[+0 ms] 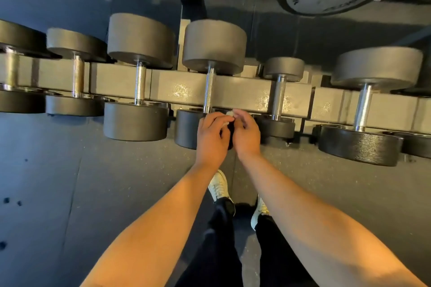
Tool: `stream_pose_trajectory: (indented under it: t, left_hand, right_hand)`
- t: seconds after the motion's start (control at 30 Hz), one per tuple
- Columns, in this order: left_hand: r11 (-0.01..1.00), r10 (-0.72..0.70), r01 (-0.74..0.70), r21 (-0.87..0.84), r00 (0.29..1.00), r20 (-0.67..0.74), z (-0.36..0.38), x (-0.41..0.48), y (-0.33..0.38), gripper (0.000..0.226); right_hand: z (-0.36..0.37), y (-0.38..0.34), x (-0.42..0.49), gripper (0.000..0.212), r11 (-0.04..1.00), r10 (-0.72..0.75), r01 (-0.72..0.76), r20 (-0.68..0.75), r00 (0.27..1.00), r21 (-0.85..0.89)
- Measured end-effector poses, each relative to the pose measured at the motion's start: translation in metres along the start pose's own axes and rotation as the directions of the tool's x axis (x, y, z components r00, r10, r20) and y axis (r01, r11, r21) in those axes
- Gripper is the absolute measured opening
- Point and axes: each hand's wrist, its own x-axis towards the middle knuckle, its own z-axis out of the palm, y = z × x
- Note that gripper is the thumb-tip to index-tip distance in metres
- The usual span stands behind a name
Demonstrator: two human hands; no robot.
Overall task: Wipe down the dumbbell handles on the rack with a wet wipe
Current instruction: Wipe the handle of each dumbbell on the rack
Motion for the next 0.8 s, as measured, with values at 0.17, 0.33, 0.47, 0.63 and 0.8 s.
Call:
stream_pose_trajectory:
  t: [0.17,0.33,0.47,0.63,0.8]
  left_hand:
    - [0.986,-0.028,0.046,0.162,0.993,-0.112,-0.025,0.005,-0.045,0.038]
    - [0.985,-0.033,0.039,0.168,0.999,-0.040,-0.029,0.012,-0.061,0.041]
    - [0.981,-0.019,0.023,0.194,1.000,-0.020,-0.025,0.019,-0.055,0.044]
    - [0.989,-0.001,-0.001,0.151,1.000,0.009,-0.032,0.042,-0.057,0.043]
    - [0.959,-0.191,0.211,-0.188,0.974,0.117,-0.034,0.100,-0.045,0.041]
  right_hand:
    - [0.023,-0.005,-0.003,0.035,0.994,-0.022,0.031,0.083,0.996,-0.103]
    - [0.038,-0.004,0.003,0.028,0.977,-0.074,0.074,0.008,0.997,-0.200]
    - [0.045,-0.010,0.019,0.027,0.985,-0.036,0.034,-0.011,0.999,-0.168]
    - [0.065,-0.021,0.037,0.023,0.993,-0.026,0.022,-0.035,0.999,-0.120]
    - [0.079,-0.033,0.063,0.020,0.993,0.017,-0.024,-0.063,0.998,-0.119]
